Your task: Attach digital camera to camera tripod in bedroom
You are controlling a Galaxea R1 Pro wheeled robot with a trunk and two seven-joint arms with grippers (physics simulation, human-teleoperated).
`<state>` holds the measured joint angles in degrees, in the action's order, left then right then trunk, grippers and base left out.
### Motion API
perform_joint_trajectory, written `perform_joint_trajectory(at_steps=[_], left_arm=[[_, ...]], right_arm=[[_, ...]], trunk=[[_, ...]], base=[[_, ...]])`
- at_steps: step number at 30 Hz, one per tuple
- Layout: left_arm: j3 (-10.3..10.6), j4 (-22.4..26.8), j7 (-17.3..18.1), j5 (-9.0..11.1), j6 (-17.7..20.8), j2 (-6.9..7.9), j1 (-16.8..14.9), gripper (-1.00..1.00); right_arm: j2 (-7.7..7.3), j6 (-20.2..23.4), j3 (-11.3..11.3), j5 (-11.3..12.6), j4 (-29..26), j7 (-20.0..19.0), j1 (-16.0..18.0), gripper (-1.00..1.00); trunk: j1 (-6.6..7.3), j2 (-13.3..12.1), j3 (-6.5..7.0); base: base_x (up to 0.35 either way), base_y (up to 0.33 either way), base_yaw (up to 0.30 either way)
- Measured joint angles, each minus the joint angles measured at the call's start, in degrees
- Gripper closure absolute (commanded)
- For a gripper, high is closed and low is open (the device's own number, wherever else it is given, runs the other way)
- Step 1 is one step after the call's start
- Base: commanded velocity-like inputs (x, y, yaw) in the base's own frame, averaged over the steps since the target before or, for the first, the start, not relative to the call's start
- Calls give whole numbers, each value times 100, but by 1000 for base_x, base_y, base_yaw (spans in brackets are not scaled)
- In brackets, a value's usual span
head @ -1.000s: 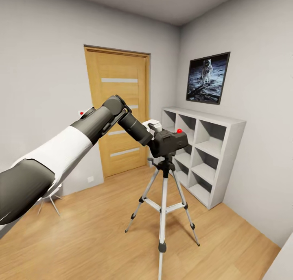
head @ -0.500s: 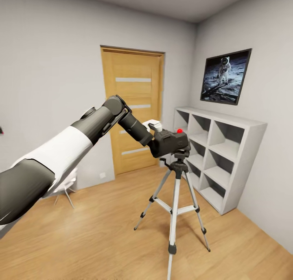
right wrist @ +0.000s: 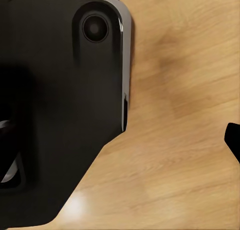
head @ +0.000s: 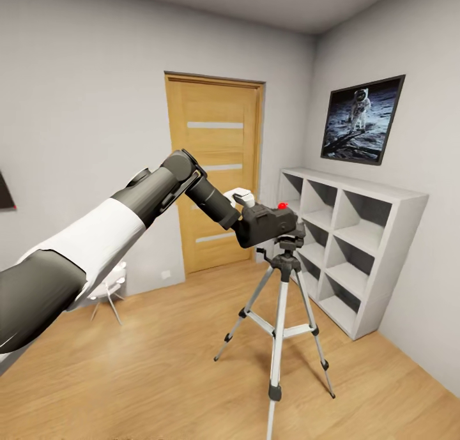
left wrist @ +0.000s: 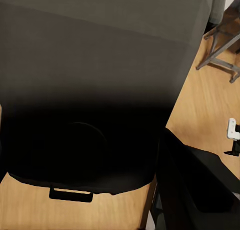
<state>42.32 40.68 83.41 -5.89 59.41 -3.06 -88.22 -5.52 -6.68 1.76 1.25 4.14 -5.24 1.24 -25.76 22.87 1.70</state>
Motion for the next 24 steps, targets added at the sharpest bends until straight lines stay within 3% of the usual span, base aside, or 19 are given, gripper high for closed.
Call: perform_joint_trajectory(at_steps=[19,24], left_arm=[[8,0,3,0,0,-8,2,100],[9,4,3,0,0,-9,0,100]], right_arm=[[0,0,0,1,0,1,0,-100],[0,0,0,1,0,-3,0,-100]], trunk=[[0,0,0],[0,0,0]], base=[[0,0,275],[0,0,161]])
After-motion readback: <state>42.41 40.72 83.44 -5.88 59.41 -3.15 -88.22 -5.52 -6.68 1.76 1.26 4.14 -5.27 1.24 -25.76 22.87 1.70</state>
